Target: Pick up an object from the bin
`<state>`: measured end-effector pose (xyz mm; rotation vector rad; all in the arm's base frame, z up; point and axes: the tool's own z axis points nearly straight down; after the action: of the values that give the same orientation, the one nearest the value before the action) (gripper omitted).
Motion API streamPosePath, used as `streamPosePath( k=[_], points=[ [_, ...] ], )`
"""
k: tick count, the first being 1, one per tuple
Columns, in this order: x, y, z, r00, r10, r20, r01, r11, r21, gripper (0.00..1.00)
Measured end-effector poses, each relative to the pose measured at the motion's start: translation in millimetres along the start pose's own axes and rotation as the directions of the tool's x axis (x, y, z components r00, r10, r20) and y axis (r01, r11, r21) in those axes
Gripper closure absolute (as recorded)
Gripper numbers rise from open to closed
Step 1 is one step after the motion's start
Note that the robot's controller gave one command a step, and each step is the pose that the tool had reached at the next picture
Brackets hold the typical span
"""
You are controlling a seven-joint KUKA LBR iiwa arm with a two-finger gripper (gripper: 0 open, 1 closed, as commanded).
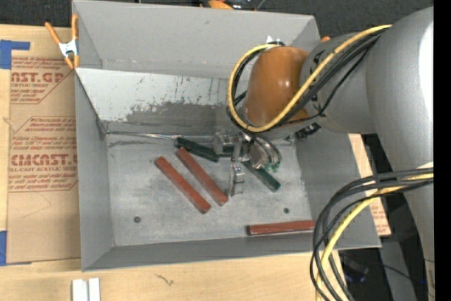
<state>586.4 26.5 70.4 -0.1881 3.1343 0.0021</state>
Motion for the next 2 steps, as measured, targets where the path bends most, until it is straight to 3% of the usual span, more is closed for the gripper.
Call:
streamPosePath(
  k=[1, 2],
  points=[
    [-11.0, 78, -6, 0.994, 0.107, 0.002, -0.107, 0.994, -0.003, 0.0],
    [-4.7, 30, -23, 0.989, 0.147, 0.002, -0.147, 0.989, 0.002, 0.0]
  ],
)
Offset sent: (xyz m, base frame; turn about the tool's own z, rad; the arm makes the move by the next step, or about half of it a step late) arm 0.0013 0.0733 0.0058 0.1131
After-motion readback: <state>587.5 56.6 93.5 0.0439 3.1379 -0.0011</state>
